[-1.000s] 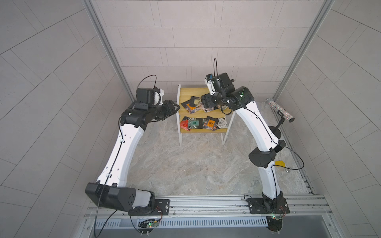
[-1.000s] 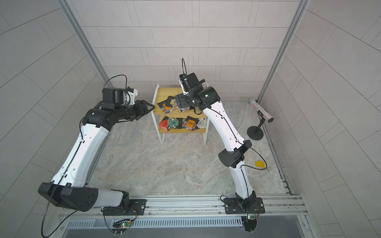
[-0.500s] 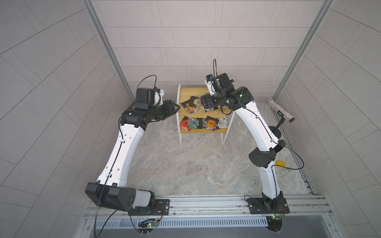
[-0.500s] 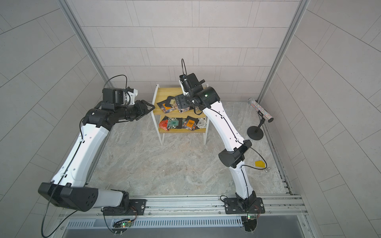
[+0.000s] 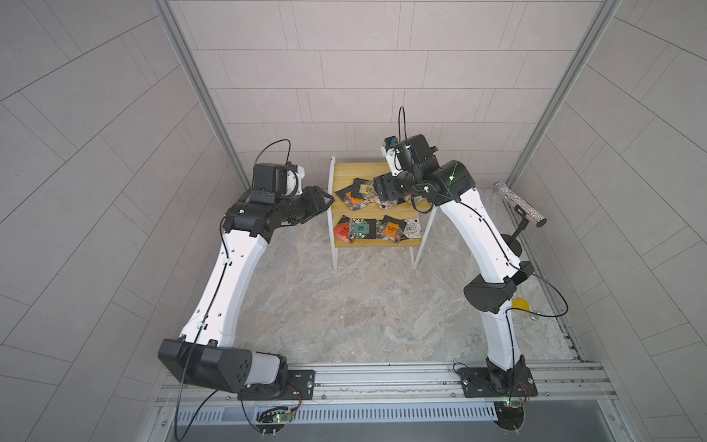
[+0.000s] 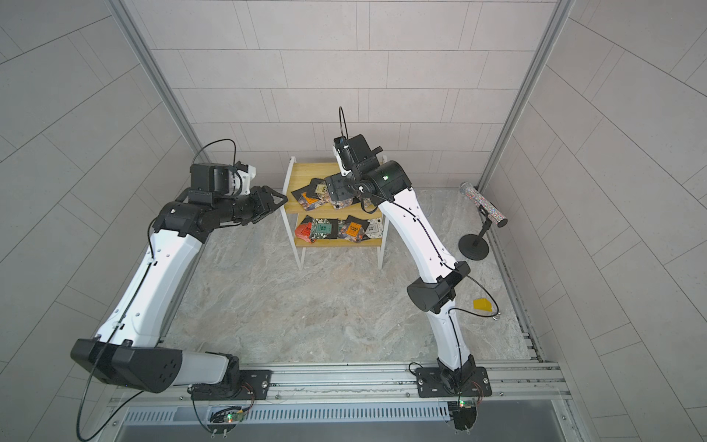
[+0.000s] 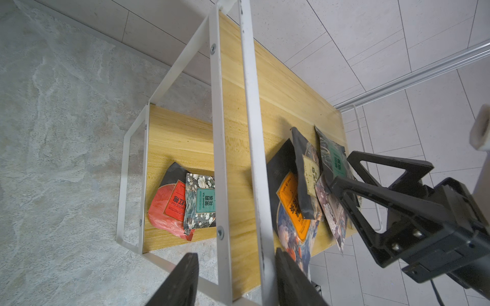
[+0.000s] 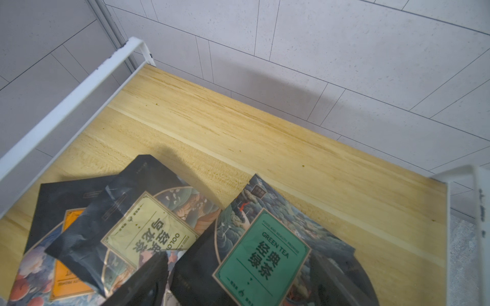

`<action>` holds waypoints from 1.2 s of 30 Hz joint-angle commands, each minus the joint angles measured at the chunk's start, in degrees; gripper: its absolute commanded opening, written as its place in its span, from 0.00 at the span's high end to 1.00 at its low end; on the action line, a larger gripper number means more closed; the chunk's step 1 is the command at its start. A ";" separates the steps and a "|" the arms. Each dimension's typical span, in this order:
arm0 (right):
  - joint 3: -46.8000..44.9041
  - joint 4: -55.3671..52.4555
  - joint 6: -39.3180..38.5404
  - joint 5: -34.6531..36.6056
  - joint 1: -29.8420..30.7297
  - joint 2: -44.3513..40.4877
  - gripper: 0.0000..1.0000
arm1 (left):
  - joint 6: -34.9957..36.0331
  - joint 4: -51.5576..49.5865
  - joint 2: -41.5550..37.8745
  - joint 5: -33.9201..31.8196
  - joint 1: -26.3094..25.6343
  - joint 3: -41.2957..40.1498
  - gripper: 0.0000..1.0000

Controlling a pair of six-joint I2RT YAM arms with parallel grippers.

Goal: Remove the tea bags from the shelf
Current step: Pick up the tea bag from the shelf.

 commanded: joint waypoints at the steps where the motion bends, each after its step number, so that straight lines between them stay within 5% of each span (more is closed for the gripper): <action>1: -0.32 -0.83 -0.39 0.33 0.92 -2.16 0.13 | 0.03 -0.20 -0.78 0.55 -0.22 -0.37 0.46; 18: -2.98 -3.12 -0.51 3.02 1.06 -0.24 0.16 | -0.59 0.83 -1.20 1.22 -0.16 -1.98 0.47; 36: -3.08 -2.52 1.26 -0.74 -0.09 -1.01 0.50 | -1.18 1.54 -1.80 1.08 -0.22 -3.50 0.48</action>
